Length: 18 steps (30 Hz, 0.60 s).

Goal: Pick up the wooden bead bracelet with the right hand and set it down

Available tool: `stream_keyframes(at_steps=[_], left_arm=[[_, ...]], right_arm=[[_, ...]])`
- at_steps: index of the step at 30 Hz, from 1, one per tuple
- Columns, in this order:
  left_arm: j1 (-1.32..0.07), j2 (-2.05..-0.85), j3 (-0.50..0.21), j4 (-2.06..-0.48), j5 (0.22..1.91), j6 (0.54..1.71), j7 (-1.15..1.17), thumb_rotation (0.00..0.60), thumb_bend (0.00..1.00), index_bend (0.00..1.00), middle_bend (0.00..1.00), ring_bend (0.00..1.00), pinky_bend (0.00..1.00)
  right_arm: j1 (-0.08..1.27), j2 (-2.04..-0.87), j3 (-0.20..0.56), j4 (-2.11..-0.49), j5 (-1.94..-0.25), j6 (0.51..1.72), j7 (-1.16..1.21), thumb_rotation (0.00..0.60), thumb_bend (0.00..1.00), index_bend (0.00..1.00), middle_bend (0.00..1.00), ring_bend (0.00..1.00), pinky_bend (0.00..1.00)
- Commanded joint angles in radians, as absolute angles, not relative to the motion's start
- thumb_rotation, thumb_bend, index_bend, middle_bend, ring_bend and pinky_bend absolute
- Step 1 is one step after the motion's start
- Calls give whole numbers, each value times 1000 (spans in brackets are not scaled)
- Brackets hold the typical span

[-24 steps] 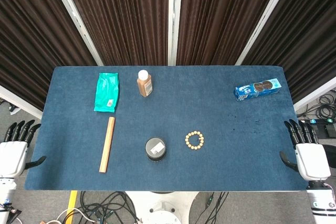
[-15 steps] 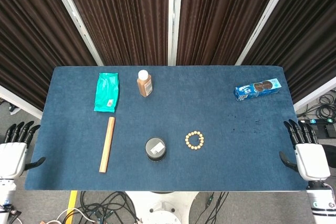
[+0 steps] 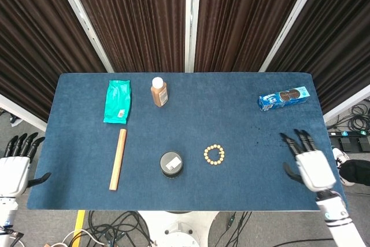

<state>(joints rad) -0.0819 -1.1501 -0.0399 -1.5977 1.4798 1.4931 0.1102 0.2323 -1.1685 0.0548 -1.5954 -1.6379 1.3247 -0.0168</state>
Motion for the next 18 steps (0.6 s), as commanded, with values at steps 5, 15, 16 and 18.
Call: stream_keyframes(at_steps=[5,15,16,18], left_arm=[[-78,-1143,-34,-1607,1468,1480,115,600,0,152,83,13,16],[-75,-1135,-34,-1615,1453,1473,115,600,0,152,83,13,16],[-73,-1135,-34,-1614,1452,1474,114,600,0,152,83,13,16],[-71,-1134,-33,-1612,1449,1474,111,600,0,152,83,13,16]], right_arm=[[485,-1344,70,-1462,-1635,973,-19,600,281,196,285,0,0],[610,-1576,19,-1205,-1720,916,-40,600,146,299,303,0,0],[612,-1589,12,-1185,-1728,927,-42,600,146,314,304,0,0],[613,-1613,0,-1153,-1740,951,-35,600,146,339,305,0,0]])
